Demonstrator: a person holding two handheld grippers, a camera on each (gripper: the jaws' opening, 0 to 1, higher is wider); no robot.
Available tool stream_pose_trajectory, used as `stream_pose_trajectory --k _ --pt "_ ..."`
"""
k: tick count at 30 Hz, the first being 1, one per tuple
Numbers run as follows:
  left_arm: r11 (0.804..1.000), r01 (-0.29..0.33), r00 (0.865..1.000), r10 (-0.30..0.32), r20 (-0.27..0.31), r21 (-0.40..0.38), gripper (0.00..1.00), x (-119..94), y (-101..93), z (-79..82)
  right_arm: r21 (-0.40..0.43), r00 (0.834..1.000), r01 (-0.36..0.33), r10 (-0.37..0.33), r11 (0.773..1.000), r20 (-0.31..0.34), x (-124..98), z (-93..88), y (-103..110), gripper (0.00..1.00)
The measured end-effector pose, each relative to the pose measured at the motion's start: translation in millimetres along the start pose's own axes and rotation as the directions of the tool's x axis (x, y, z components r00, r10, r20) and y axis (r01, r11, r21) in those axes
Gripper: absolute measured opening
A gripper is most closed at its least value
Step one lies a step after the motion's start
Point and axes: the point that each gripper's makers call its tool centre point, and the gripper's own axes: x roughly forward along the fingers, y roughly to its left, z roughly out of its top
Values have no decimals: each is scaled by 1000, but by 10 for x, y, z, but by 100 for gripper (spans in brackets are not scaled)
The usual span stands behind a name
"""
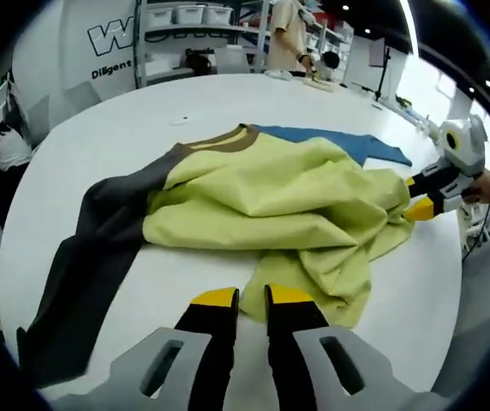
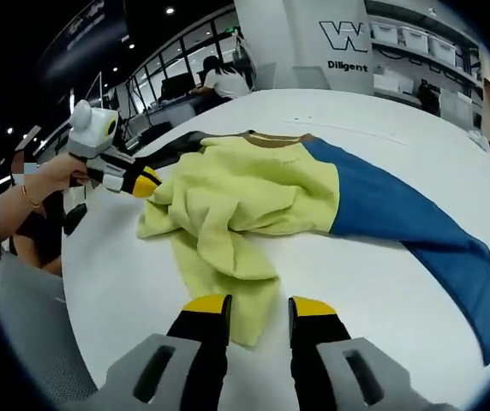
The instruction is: Fold the garment on the visible template until the final outline fits inside the template.
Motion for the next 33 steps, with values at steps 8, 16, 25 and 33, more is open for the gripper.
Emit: stream_pose_trajectory --k 8,16,25,33 --pt "1000 -10 1000 10 -17 3 3 1 -31 -44 2 1000 -5 5 1000 7 -20 27 29 0" --pt "1000 -10 999 10 -52 2 3 -107 -86 -158 29 999 -28 28 999 -14 -122 -19 129 0" --pt "998 -9 1000 7 -30 -58 3 -449 -106 -298 24 998 -47 48 999 -28 -298 -78 287 0" --pt "998 -13 1000 13 -10 -58 3 -760 -230 -420 81 999 -45 45 996 -1 -487 -53 380 0"
